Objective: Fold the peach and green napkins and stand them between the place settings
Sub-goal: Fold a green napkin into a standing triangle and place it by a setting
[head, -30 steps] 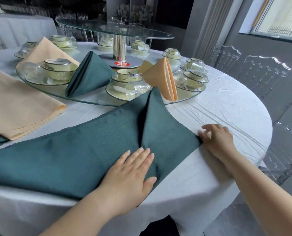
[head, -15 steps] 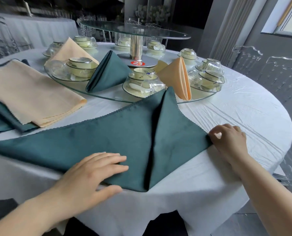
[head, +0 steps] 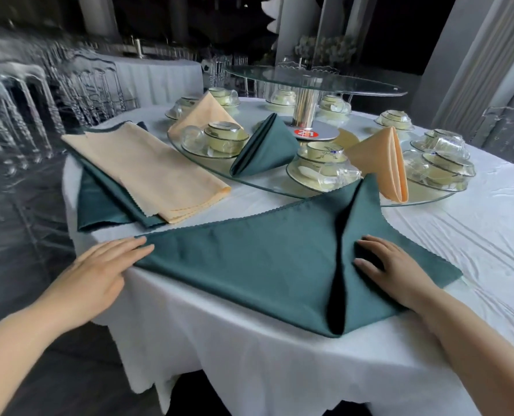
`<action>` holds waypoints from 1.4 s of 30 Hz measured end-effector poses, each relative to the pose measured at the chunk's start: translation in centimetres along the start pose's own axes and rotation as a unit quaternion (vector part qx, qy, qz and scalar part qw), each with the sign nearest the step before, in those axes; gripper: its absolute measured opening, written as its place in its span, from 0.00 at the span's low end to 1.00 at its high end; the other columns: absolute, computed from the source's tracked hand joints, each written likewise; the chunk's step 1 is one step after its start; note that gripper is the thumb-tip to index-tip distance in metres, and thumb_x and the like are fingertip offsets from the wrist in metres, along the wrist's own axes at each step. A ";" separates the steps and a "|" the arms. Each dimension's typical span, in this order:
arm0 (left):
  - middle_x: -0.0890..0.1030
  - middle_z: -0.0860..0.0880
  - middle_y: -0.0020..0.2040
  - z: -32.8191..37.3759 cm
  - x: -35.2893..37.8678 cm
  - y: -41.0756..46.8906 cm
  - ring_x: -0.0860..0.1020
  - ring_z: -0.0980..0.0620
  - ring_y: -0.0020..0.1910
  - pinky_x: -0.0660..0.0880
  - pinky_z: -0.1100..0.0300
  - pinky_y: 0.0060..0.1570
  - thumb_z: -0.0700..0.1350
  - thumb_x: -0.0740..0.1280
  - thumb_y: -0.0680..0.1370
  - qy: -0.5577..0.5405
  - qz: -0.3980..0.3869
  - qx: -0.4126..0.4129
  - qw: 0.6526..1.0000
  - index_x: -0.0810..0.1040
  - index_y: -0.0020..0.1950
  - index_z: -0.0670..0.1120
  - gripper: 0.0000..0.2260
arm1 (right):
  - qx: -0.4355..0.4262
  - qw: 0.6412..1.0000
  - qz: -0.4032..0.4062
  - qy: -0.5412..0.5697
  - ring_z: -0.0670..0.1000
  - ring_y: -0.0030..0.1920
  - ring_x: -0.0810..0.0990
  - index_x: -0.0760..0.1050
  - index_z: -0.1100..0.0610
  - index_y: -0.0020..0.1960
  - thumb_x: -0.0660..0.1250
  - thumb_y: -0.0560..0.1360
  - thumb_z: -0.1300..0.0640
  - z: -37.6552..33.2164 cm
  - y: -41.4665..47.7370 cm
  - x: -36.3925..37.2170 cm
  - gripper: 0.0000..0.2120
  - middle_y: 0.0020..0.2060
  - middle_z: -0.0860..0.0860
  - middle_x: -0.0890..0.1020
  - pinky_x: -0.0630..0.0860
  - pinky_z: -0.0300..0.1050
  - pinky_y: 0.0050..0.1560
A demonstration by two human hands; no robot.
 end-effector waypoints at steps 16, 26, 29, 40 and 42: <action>0.82 0.43 0.46 -2.6 -3.8 0.8 0.78 0.41 0.50 0.71 0.49 0.50 0.29 0.70 0.69 -0.032 0.077 -0.073 0.994 0.83 0.48 0.43 0.13 | 0.018 1.000 0.010 0.001 0.53 0.71 0.63 0.70 0.58 0.66 0.64 0.75 0.55 0.4 0.0 0.4 0.20 0.69 0.54 0.68 0.55 0.44 0.70; 0.83 0.60 0.38 2.6 -10.7 3.3 0.78 0.66 0.40 0.74 0.75 0.44 0.61 0.78 0.53 -0.479 0.057 -0.024 0.876 0.83 0.37 0.60 0.16 | 0.026 1.000 0.003 0.002 0.57 0.65 0.70 0.74 0.58 0.62 0.68 0.72 0.56 1.1 -0.4 -0.3 0.19 0.63 0.54 0.75 0.63 0.50 0.67; 0.82 0.56 0.36 8.1 -11.5 6.5 0.81 0.59 0.46 0.75 0.70 0.47 0.48 0.77 0.55 -0.522 0.011 0.071 0.850 0.83 0.36 0.55 0.12 | 0.016 1.000 0.009 -0.019 0.55 0.66 0.69 0.73 0.55 0.63 0.66 0.73 0.49 0.9 -0.3 -0.7 0.20 0.64 0.51 0.73 0.61 0.47 0.67; 0.73 0.55 0.35 25.8 -4.2 20.2 0.72 0.67 0.32 0.67 0.77 0.36 0.31 0.67 0.72 -0.465 -0.043 0.081 0.881 0.75 0.41 0.48 0.11 | -0.001 1.000 0.025 0.003 0.48 0.69 0.64 0.71 0.48 0.64 0.61 0.76 0.48 2.1 0.5 -0.7 0.17 0.67 0.45 0.69 0.57 0.42 0.69; 0.72 0.56 0.36 27.6 -2.1 22.1 0.70 0.65 0.35 0.65 0.79 0.34 0.33 0.68 0.72 -0.418 -0.043 0.069 0.905 0.78 0.46 0.44 0.07 | -0.006 0.999 0.031 0.012 0.48 0.68 0.65 0.72 0.48 0.63 0.61 0.76 0.46 2.3 0.5 -0.6 0.17 0.67 0.45 0.70 0.57 0.41 0.68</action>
Point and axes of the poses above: each hand's wrist, its own y-axis towards the middle knuckle, its own x-axis out of the palm, z = x × y, the point moved 5 cm from there along y, towards the middle knuckle
